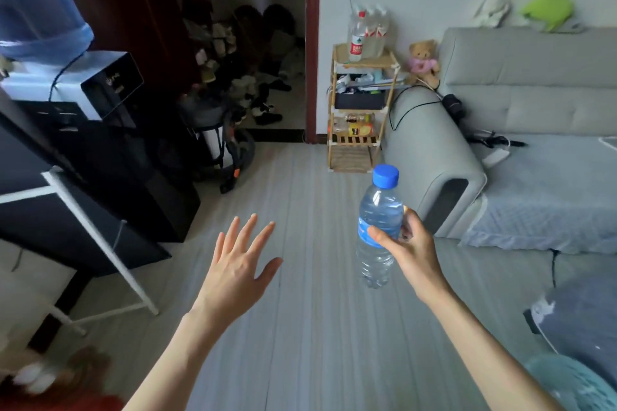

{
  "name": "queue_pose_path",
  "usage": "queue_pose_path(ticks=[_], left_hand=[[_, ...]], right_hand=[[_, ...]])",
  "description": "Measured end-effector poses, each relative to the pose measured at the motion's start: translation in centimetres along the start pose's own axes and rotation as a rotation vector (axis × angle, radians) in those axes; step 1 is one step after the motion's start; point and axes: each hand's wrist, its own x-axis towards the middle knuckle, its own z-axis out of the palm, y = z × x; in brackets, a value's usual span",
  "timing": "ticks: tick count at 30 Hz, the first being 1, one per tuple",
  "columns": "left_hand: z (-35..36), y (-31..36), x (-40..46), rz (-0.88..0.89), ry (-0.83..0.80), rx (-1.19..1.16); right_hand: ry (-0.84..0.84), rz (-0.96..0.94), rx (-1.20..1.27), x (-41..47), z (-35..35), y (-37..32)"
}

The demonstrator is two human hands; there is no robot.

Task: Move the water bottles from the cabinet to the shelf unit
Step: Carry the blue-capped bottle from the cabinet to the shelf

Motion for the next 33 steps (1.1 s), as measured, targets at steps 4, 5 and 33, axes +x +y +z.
queue_pose_path(ticks=[4, 5, 33], left_hand=[[1.9, -0.8, 8.6, -0.023, -0.038, -0.025], [2.6, -1.0, 10.8, -0.014, -0.05, -0.02], [16.8, -2.9, 78.1, 0.044, -0.136, -0.071]], right_hand=[[-0.022, 0.014, -0.011, 8.6, -0.2, 0.4], [-0.03, 0.027, -0.015, 10.7, -0.2, 0.7], [0.041, 0.07, -0.09, 75.6, -4.9, 5.7]])
